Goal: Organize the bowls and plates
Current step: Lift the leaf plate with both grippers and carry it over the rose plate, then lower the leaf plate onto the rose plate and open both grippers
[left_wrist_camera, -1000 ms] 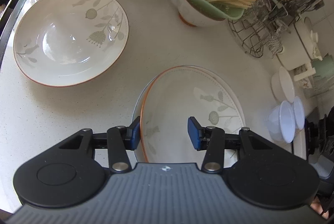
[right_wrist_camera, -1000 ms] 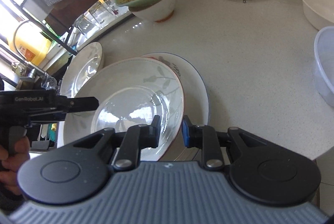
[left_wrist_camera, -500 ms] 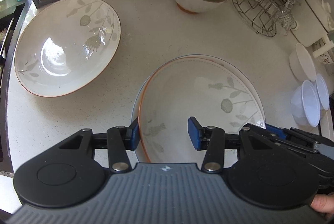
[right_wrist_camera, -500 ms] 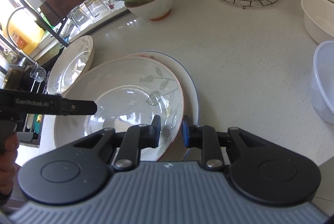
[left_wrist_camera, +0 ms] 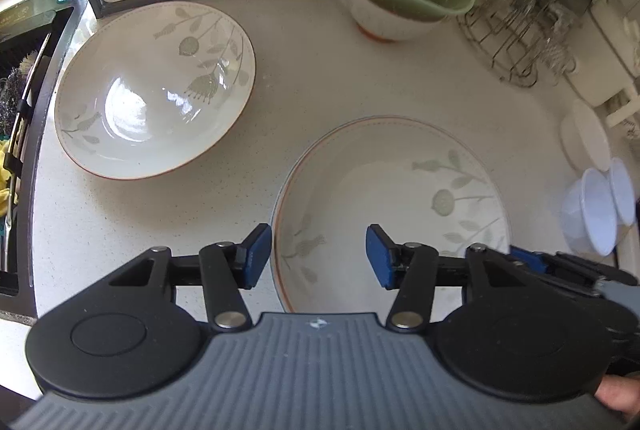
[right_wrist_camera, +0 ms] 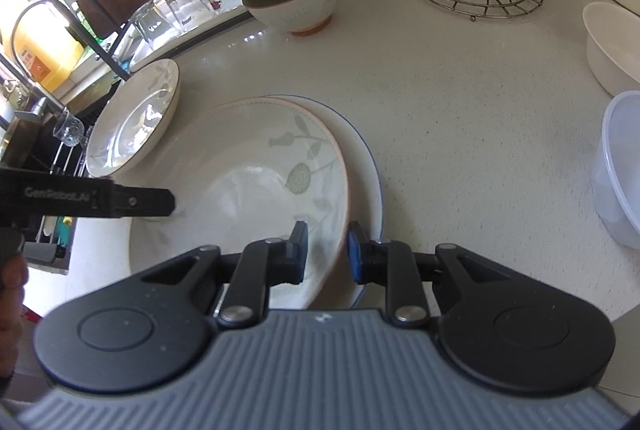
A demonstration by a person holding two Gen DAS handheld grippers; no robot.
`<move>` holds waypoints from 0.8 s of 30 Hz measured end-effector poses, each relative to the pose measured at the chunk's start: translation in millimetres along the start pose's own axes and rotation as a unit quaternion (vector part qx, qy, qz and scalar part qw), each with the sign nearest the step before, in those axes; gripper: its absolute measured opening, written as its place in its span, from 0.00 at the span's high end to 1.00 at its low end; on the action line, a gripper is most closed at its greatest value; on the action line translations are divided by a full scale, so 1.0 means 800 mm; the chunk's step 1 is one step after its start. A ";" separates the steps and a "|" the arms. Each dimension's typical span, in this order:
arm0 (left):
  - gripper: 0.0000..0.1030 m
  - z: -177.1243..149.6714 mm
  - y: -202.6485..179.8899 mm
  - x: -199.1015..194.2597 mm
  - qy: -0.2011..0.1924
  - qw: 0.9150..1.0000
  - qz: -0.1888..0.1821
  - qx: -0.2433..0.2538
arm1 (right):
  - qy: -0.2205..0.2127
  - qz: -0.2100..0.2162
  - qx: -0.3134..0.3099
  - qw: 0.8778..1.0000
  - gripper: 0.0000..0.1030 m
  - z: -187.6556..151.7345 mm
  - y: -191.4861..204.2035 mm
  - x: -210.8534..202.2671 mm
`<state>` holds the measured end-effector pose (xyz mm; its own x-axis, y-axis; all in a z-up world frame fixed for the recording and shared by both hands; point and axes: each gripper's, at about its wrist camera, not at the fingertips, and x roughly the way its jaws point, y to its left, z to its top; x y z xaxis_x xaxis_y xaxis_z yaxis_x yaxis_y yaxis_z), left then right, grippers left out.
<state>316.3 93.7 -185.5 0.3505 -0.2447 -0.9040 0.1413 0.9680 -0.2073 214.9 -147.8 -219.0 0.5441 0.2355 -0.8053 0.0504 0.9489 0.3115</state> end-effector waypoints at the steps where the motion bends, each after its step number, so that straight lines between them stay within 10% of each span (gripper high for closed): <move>1: 0.43 -0.001 0.001 -0.004 -0.003 1.000 -0.001 -0.001 | 0.003 -0.006 -0.001 1.000 0.77 0.000 0.001 0.001; 24: 0.43 0.000 -0.024 -0.119 -0.090 0.994 -0.060 -0.011 | -0.117 -0.002 -0.007 0.993 0.77 0.022 0.015 -0.107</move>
<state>280.1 98.8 -95.3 0.4934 -0.3628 -0.7905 0.1720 0.9316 -0.3202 183.9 -160.3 -137.5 0.7243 0.1779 -0.6662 0.0417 0.9531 0.2999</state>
